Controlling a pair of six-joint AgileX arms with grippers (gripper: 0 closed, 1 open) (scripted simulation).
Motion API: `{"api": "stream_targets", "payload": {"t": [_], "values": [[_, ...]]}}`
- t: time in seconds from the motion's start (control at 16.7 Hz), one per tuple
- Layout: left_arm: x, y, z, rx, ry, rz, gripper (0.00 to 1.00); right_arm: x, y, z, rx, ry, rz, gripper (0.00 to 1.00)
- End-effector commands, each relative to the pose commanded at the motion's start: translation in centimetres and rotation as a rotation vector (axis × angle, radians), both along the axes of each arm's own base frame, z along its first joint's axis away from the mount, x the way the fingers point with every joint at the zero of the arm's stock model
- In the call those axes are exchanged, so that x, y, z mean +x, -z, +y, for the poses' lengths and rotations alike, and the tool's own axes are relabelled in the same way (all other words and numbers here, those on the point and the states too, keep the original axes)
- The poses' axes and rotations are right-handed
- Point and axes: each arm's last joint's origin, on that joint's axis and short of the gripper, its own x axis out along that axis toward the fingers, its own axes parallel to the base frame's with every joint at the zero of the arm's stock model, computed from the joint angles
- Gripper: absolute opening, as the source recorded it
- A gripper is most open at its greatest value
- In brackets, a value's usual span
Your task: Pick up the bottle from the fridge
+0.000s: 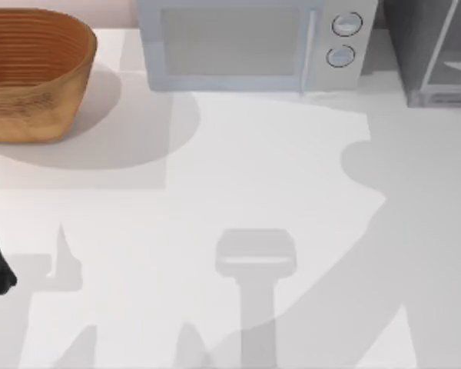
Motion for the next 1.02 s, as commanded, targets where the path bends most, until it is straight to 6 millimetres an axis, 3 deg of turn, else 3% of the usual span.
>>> {"api": "stream_targets", "payload": {"t": [0.3, 0.78, 1.02], "values": [[0.0, 0.0, 0.0, 0.000, 0.000, 0.000, 1.00, -0.8, -0.1, -0.1, -0.003, 0.001, -0.002, 0.00], [0.0, 0.0, 0.0, 0.000, 0.000, 0.000, 1.00, -8.8, 0.6, 0.0, 0.006, 0.001, 0.020, 0.00], [0.0, 0.0, 0.0, 0.000, 0.000, 0.000, 1.00, -10.0, 0.3, 0.1, 0.003, -0.001, 0.005, 0.00]]}}
